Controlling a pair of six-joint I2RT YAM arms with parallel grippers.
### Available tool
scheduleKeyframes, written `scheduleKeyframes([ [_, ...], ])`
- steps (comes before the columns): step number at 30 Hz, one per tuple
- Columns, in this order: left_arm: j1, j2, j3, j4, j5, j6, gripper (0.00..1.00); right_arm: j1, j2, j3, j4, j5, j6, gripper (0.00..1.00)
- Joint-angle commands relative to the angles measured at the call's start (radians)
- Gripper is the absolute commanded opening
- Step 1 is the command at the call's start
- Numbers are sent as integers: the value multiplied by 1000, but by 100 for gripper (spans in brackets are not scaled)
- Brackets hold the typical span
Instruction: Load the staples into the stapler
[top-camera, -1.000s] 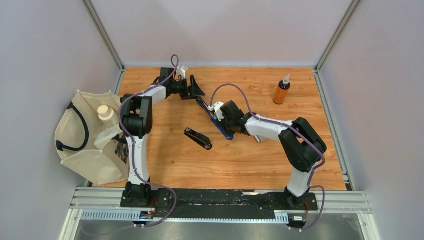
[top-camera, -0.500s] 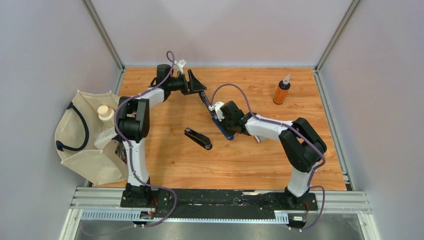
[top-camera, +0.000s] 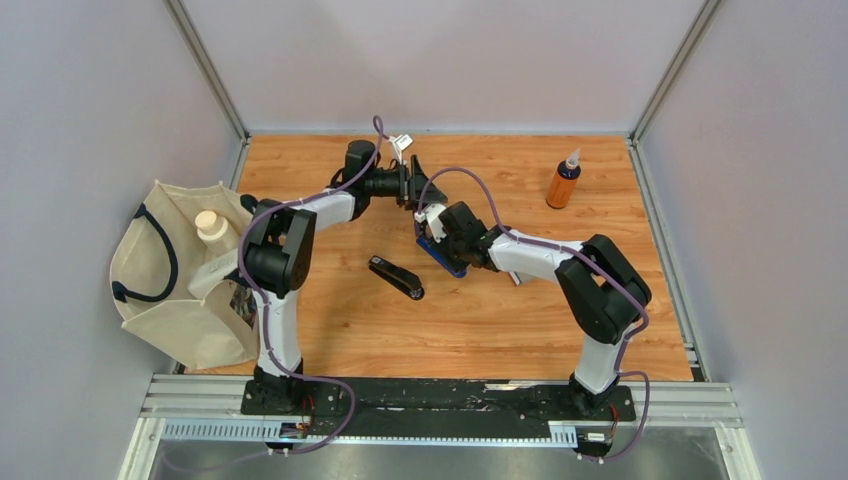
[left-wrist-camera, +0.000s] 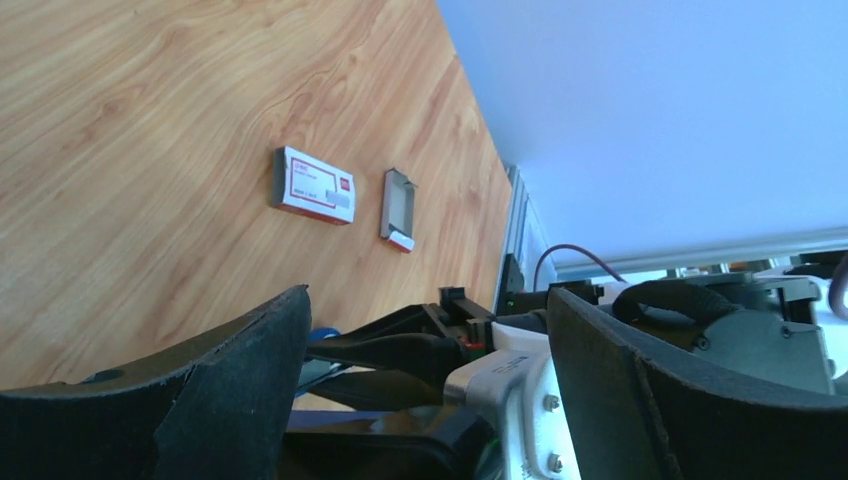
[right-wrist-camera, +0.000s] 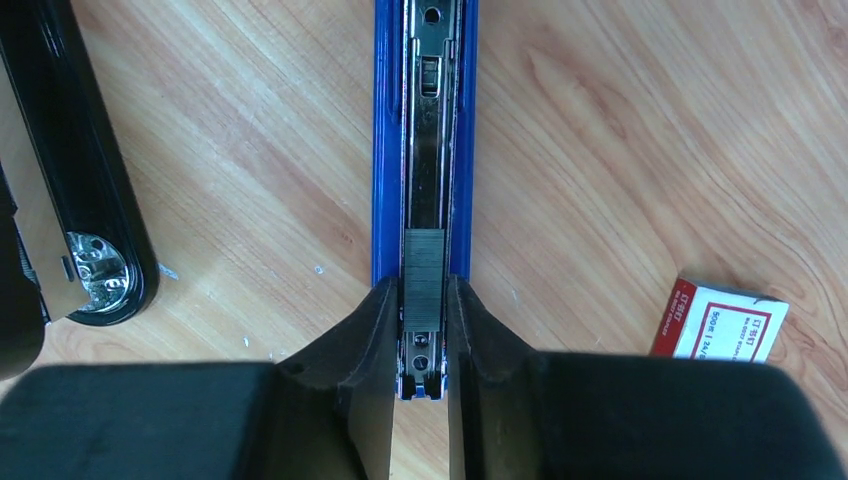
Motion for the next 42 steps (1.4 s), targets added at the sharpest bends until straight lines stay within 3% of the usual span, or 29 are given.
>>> scheduleKeyframes([
  [1,-2,-74,-16,118,57,-84,95,2,41,-18,0,-11,-15,19],
  [15,64,-94,-28,118,66,-89,95,-45,-64,-179,232,-10,-30,20],
  [22,144,-151,-59,-82,78,77,95,-45,-111,-227,319,49,4,20],
  [32,174,-206,-89,-181,88,170,95,-45,-130,-242,330,64,28,21],
  [42,268,-289,-80,-578,86,466,95,-62,-177,-188,197,7,21,46],
])
